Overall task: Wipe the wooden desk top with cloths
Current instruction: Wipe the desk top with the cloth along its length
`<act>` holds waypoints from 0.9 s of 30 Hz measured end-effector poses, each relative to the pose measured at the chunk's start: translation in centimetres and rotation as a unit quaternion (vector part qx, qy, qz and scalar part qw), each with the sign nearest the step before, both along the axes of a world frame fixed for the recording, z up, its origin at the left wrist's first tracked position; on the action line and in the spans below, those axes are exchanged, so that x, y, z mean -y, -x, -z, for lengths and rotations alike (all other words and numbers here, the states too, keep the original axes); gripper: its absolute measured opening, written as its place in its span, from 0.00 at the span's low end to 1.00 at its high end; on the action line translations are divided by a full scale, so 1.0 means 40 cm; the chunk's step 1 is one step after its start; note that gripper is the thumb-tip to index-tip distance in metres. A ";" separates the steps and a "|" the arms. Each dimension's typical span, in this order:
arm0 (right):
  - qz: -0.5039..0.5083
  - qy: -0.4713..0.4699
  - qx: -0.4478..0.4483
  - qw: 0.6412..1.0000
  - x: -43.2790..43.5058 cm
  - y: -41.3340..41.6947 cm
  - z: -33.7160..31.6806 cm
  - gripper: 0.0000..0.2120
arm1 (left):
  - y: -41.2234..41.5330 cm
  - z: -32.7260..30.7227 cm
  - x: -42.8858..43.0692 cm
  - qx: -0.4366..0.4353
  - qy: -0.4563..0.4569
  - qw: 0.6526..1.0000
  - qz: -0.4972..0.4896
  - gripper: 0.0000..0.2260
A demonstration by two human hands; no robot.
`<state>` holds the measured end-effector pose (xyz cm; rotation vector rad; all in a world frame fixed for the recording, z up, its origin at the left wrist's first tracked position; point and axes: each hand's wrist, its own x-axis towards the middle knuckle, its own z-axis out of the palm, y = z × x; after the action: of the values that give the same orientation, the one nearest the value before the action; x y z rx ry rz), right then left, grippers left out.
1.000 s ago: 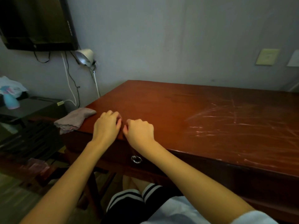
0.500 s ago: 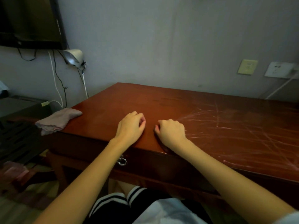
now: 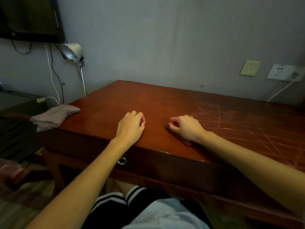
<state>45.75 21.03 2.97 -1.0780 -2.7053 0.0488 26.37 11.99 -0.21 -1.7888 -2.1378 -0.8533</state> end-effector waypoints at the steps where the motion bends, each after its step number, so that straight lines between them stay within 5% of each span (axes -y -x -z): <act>1: 0.013 0.003 -0.012 1.000 -0.025 0.015 0.001 0.14 | -0.001 -0.001 0.001 0.002 0.002 1.000 0.000 0.04; 5: 0.022 -0.037 -0.042 0.998 -0.030 0.103 0.020 0.13 | 0.002 0.000 -0.002 0.004 0.004 1.000 -0.002 0.04; 12: -0.190 0.015 -0.020 0.982 0.106 0.023 0.024 0.14 | 0.001 -0.001 0.003 0.003 0.004 1.000 -0.002 0.03; 17: -0.030 0.059 -0.029 0.997 -0.044 -0.035 -0.008 0.10 | -0.005 -0.010 0.007 0.003 0.017 1.000 0.008 0.03; 20: 0.067 0.019 -0.012 0.997 -0.100 0.024 -0.003 0.18 | -0.007 -0.012 0.004 -0.004 0.026 1.000 0.016 0.04; 24: -0.044 -0.011 -0.033 0.998 -0.057 0.083 0.020 0.10 | 0.003 -0.018 -0.006 -0.013 0.045 0.998 0.031 0.04; 27: -0.177 0.004 -0.038 0.983 -0.005 0.043 0.023 0.14 | 0.009 -0.029 -0.030 -0.028 0.063 0.996 0.061 0.05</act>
<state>44.05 21.22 2.07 -0.5700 -2.7920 0.1563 26.00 13.21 0.97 -1.9975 -2.1090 -0.7004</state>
